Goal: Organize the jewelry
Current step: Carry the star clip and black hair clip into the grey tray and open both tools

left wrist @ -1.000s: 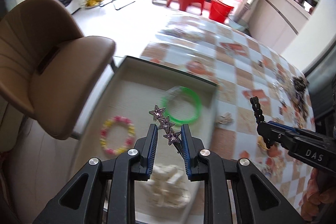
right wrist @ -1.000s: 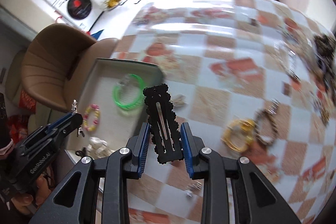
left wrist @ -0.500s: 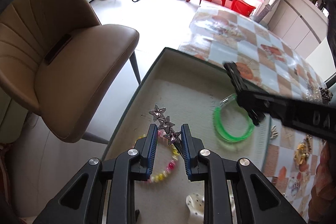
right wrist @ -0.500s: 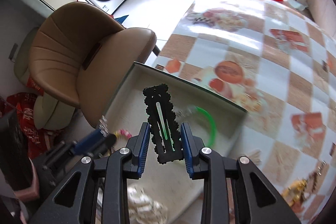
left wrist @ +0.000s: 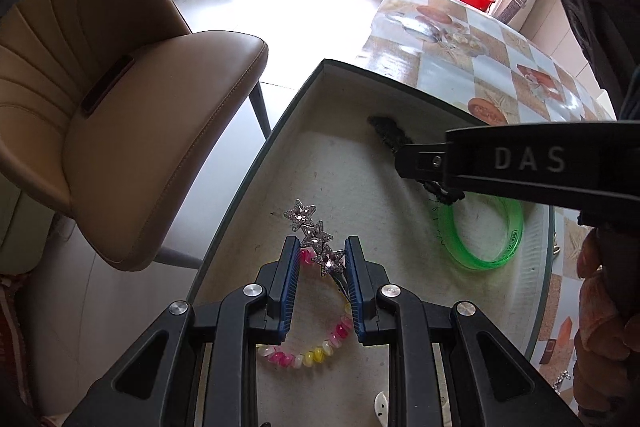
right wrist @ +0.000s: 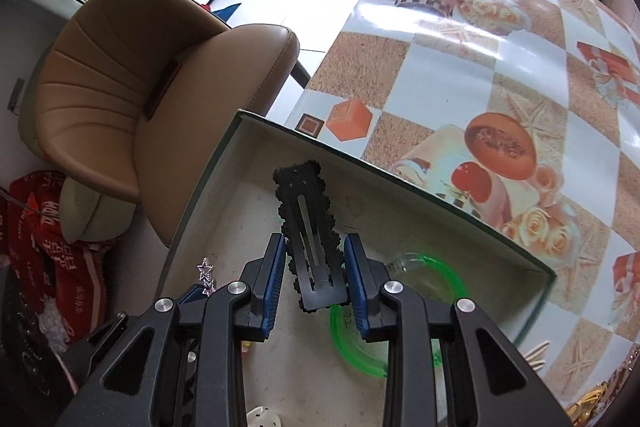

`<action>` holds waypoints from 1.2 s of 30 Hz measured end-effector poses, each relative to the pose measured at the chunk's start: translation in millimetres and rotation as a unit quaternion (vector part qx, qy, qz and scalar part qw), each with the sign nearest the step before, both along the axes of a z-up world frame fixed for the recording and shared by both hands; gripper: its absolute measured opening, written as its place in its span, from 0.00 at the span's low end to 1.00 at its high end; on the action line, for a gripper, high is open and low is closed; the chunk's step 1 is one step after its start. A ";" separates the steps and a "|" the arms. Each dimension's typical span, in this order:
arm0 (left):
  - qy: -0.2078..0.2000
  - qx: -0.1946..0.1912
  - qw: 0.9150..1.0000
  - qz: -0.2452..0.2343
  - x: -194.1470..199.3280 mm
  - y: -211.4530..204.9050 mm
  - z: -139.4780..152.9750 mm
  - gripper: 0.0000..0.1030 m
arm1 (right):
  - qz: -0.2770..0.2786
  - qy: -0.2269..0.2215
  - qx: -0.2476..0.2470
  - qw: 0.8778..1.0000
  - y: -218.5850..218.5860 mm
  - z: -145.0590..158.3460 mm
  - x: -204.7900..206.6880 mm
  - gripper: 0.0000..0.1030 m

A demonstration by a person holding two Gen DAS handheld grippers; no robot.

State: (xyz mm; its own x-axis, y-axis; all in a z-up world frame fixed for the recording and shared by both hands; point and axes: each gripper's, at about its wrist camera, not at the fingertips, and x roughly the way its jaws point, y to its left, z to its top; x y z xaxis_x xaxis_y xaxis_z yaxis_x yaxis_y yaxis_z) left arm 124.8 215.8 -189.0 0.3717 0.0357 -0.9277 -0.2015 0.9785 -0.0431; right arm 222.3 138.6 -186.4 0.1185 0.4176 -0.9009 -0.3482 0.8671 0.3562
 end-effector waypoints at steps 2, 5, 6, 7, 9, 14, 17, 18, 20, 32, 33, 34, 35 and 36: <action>0.001 0.001 1.000 0.000 -0.6 0.1 -0.1 0.25 | 0.002 0.003 -0.004 1.000 2.4 -1.8 0.3 0.32; 0.001 0.002 1.000 0.000 -0.3 0.0 0.0 0.26 | 0.001 0.007 -0.005 1.000 5.1 -3.7 3.1 0.33; 0.001 0.005 1.000 0.001 -0.2 -0.3 0.2 0.26 | 0.001 0.009 -0.005 1.000 5.5 -4.2 3.8 0.33; 0.001 0.006 1.000 0.001 -0.2 -0.4 0.5 0.26 | 0.001 0.012 -0.005 1.000 5.8 -4.6 4.1 0.33; 0.001 0.009 1.000 0.001 -0.2 -0.9 0.9 0.26 | 0.002 0.020 -0.003 1.000 6.4 -6.4 6.5 0.33; 0.006 0.012 1.000 0.003 0.8 -1.0 -0.2 0.26 | -0.001 0.024 0.013 1.000 1.6 -5.1 9.9 0.46; 0.009 0.015 1.000 0.003 1.7 -1.7 0.3 0.26 | -0.008 0.020 0.029 0.999 -6.8 5.7 7.8 0.46; 0.010 0.016 1.000 0.003 2.0 -2.3 0.7 0.26 | -0.013 0.017 0.034 0.999 -11.4 9.9 6.5 0.46; 0.012 0.019 1.000 0.001 2.0 -3.3 1.6 0.26 | -0.021 0.013 0.040 0.999 -21.5 16.7 2.7 0.46; -0.006 0.053 0.999 -0.003 1.4 -16.1 11.9 0.79 | -0.085 -0.001 0.030 0.996 -106.0 38.3 -46.1 0.51; -0.002 0.055 0.998 -0.006 2.6 -17.9 12.3 0.79 | -0.090 -0.001 0.030 0.995 -113.4 39.2 -51.5 0.52; 0.000 0.056 0.998 -0.007 3.2 -17.9 12.0 0.79 | -0.095 0.000 0.028 0.995 -120.3 40.1 -55.7 0.52; 0.002 0.059 0.998 -0.009 4.0 -18.2 12.0 0.79 | -0.101 0.001 0.026 0.995 -126.3 40.1 -59.8 0.54; 0.003 0.062 0.998 -0.011 4.0 -19.3 12.8 0.79 | -0.107 0.001 0.025 0.994 -134.1 40.4 -64.7 0.55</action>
